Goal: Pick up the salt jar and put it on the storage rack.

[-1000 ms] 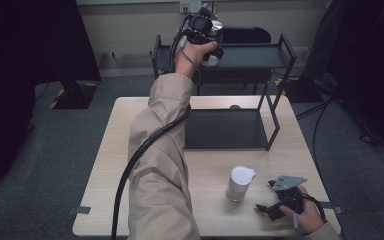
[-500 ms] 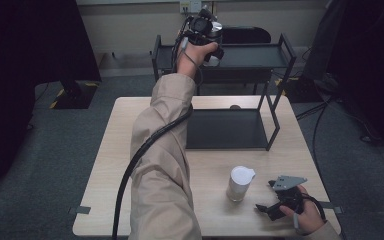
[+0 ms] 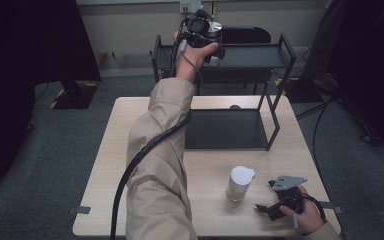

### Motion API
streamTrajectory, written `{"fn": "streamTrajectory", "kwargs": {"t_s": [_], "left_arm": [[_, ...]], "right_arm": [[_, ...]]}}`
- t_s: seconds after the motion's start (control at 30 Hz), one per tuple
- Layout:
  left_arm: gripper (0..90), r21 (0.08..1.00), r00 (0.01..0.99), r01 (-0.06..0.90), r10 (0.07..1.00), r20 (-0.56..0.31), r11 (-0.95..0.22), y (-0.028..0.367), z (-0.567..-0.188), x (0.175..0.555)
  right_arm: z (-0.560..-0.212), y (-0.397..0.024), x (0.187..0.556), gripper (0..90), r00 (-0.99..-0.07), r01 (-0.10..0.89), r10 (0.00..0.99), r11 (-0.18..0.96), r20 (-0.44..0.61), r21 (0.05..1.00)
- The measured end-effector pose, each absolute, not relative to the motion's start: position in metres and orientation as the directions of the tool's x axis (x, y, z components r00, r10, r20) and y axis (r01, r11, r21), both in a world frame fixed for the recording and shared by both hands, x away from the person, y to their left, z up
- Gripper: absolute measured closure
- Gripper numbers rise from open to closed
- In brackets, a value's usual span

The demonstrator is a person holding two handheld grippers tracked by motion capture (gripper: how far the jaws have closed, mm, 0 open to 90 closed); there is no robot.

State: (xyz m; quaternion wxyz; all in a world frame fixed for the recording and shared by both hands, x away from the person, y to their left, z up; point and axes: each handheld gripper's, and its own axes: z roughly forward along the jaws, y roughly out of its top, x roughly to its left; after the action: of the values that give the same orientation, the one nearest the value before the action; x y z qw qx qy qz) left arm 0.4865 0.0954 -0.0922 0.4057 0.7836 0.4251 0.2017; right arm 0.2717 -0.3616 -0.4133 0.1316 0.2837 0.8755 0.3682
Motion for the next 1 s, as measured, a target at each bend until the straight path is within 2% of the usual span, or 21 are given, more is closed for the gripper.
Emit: {"fn": "streamTrajectory", "kwargs": {"t_s": [0.37,1.0], "left_arm": [[1.3,0.826,0.569,0.476,0.822,-0.026,-0.304,0.106,-0.1,0.458],[2.4,0.843,0.597,0.464,0.799,-0.071,-0.272,0.129,-0.154,0.424]], "right_arm": [[-0.413,-0.362,0.272,0.0,-0.804,0.401,0.595,0.567,-0.02,0.719],[-0.413,-0.362,0.272,0.0,-0.804,0.4,0.595,0.567,-0.021,0.72]]}}
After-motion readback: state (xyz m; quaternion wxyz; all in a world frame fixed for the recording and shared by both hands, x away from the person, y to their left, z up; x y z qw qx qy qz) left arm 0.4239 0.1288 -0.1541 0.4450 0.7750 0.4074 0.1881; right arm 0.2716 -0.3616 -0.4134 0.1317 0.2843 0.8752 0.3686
